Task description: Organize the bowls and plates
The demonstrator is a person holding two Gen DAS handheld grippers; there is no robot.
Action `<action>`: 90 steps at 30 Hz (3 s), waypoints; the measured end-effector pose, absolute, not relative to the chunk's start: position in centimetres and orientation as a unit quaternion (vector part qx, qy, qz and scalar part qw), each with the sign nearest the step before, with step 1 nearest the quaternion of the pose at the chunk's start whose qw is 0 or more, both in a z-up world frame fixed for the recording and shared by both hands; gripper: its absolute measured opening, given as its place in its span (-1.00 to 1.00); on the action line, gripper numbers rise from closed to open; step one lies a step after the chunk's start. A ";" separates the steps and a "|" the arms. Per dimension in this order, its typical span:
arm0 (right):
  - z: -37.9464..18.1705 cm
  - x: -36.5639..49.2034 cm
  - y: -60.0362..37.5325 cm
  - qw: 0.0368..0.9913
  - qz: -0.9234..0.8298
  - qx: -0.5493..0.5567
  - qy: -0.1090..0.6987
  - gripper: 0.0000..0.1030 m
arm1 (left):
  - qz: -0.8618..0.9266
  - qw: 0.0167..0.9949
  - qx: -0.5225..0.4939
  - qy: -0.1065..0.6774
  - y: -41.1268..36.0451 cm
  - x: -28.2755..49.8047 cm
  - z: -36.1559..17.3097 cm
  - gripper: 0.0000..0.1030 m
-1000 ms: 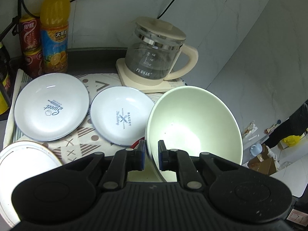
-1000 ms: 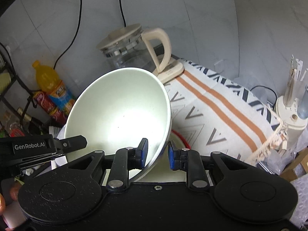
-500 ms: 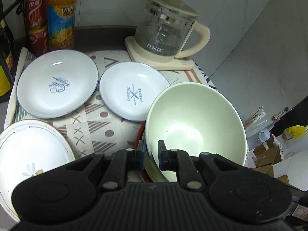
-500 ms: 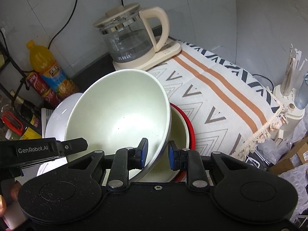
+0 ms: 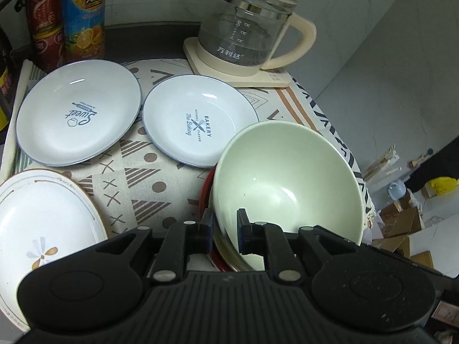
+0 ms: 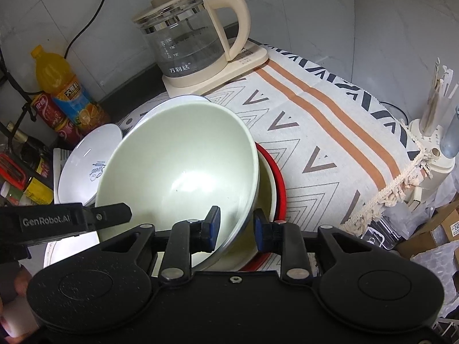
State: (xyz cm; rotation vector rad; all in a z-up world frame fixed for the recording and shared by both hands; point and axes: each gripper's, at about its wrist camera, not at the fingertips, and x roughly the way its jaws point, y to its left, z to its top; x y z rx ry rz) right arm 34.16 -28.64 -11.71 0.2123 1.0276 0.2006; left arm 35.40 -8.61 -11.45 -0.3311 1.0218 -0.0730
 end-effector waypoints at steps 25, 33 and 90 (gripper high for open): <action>-6.3 28.0 -26.2 0.899 0.078 0.125 0.413 0.60 | -0.059 0.882 -0.172 0.434 -3.2 29.8 -7.7 0.11; -5.6 25.9 -23.5 0.902 0.091 0.128 0.403 0.83 | -0.057 0.891 -0.155 0.422 -0.4 27.0 -6.8 0.37; -17.1 42.0 -3.7 0.824 0.152 0.071 0.541 -0.11 | 0.051 0.846 -0.239 0.474 16.4 38.2 -18.9 -0.31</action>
